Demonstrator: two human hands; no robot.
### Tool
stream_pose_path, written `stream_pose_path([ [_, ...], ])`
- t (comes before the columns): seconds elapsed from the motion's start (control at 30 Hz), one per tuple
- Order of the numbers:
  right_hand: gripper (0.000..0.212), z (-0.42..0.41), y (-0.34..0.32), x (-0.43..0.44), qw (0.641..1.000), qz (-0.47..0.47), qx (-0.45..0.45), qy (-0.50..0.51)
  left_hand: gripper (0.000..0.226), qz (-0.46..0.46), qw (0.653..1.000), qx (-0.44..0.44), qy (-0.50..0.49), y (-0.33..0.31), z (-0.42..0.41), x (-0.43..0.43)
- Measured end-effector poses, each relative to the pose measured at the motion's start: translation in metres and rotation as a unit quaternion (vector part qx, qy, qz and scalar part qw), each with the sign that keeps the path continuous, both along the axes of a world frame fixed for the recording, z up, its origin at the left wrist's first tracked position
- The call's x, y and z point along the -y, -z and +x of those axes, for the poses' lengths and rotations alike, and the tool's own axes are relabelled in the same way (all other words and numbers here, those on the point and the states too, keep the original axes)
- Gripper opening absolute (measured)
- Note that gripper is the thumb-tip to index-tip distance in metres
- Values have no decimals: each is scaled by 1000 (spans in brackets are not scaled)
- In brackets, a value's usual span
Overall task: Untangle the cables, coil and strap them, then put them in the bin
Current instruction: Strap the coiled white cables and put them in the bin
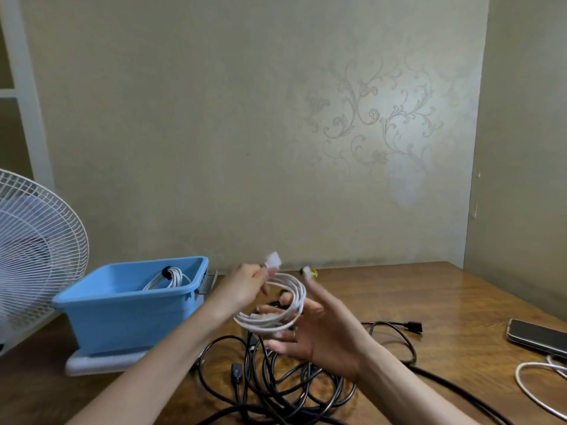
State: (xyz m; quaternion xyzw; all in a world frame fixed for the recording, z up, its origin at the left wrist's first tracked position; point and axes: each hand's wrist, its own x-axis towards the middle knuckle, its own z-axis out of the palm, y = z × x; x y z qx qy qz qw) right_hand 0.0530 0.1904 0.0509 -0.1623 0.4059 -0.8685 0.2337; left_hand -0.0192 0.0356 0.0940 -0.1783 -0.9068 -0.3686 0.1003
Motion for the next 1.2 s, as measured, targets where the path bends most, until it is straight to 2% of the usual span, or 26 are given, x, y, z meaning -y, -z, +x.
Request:
stream_pose_path([
  [0.03,32,-1,2,4,998,33,28,44,39,-36,999,-37,5,4,1,0],
  [0.07,30,-3,6,7,993,58,46,90,37,-34,998,-37,25,7,2,-1],
  [0.13,34,-8,17,9,984,74,46,154,33,79,991,66,90,10,4,0],
  [0.2,35,-12,27,8,980,53,31,187,22,245,935,211,147,13,3,3],
  [0.27,33,-12,31,7,979,19,23,203,12,332,884,287,158,18,1,9],
  [0.33,33,-14,35,5,977,29,11,212,19,332,869,331,155,25,-3,15],
  [0.4,31,-21,39,0,968,113,-8,224,15,322,858,365,165,26,-3,17],
  [0.47,27,-27,34,-7,961,156,-27,229,14,354,823,401,189,22,-4,20],
  [0.6,23,-23,24,-6,983,-74,-27,167,48,470,741,435,203,18,-9,26],
  [0.67,24,-19,19,-1,988,-85,-41,124,51,502,727,428,190,17,-11,27],
  [0.77,22,-18,13,0,994,-19,-40,99,54,522,721,420,178,17,-12,26],
  [0.83,25,-20,10,-1,995,-12,-38,91,56,561,687,423,184,15,-14,23],
  [0.9,29,-24,9,-4,995,-46,-30,87,56,600,636,443,196,19,-16,20],
  [0.93,33,-29,9,-6,993,-69,-16,96,53,597,624,454,219,21,-16,19],
  [1.0,31,-39,8,-14,985,-113,27,130,41,552,615,494,271,27,-13,17],
  [1.07,22,-51,10,-20,977,-155,65,133,25,513,606,538,283,35,-18,17],
  [1.1,28,-58,13,-22,976,-164,75,119,26,506,600,551,284,37,-20,19],
  [1.13,32,-63,16,-24,979,-158,82,96,37,500,604,555,277,38,-23,21],
  [1.2,27,-73,25,-27,990,-82,67,88,51,482,644,543,243,39,-27,23],
])
